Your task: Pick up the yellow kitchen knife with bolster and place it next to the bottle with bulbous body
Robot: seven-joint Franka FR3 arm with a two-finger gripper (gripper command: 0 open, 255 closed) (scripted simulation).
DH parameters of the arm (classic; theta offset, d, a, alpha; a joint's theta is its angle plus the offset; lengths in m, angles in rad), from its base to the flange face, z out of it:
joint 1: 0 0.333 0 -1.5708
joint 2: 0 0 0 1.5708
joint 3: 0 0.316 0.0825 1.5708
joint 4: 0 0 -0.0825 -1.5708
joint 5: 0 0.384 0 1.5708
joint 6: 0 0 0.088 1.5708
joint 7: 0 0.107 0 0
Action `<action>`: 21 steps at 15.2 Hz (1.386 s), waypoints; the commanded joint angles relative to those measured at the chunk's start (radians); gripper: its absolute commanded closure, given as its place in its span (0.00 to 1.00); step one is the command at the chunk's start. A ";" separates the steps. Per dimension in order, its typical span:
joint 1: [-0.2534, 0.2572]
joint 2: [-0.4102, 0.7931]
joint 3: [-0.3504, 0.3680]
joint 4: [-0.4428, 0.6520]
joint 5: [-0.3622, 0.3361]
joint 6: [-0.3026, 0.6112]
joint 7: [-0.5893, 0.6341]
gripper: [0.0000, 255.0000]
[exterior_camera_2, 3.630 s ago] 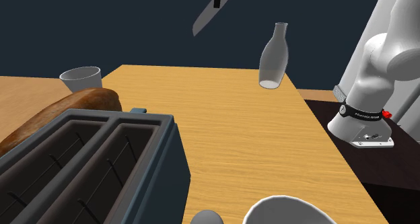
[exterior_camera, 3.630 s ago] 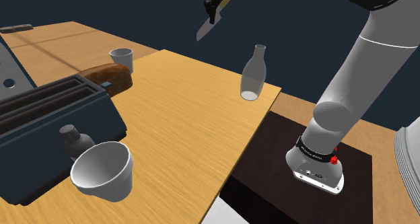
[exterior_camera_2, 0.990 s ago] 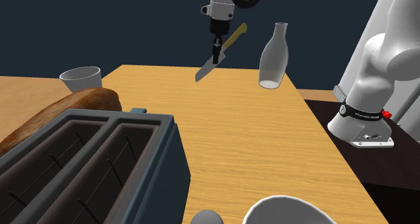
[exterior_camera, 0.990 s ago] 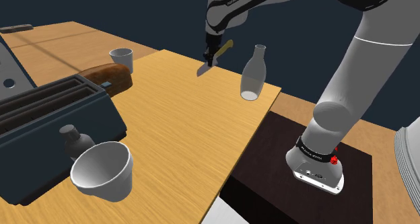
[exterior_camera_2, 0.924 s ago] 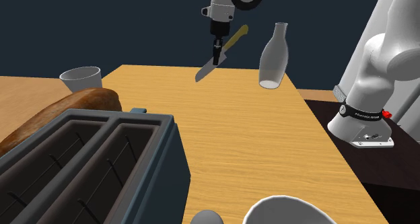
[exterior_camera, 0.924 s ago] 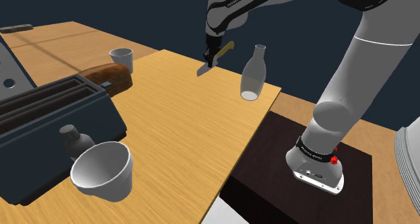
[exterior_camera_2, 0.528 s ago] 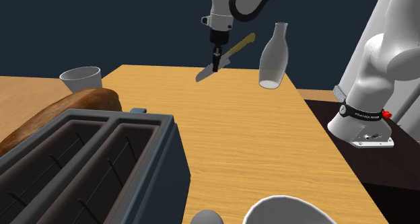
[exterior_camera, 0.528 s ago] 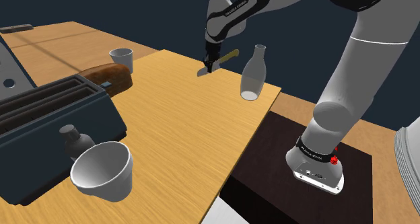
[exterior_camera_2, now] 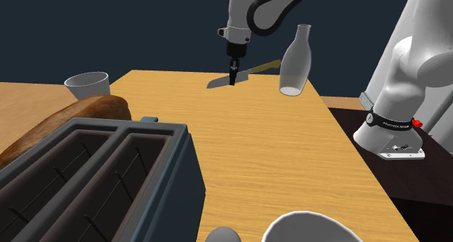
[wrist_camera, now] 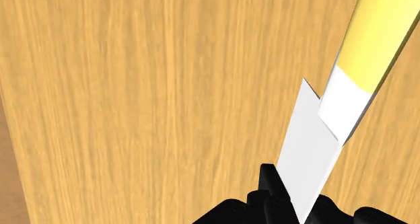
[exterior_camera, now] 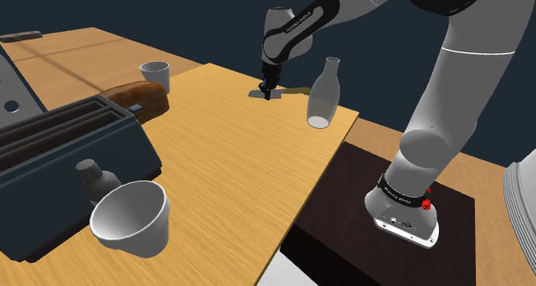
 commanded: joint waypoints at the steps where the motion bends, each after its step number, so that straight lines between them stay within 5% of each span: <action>1: 0.001 0.004 0.000 -0.002 0.000 0.002 0.001 1.00; 5: 0.001 0.004 0.000 -0.002 0.000 0.002 0.001 1.00; 6: 0.001 0.004 0.000 -0.001 0.000 0.001 0.000 0.00; 21: -0.001 -0.078 0.003 0.030 0.014 -0.111 -0.009 0.00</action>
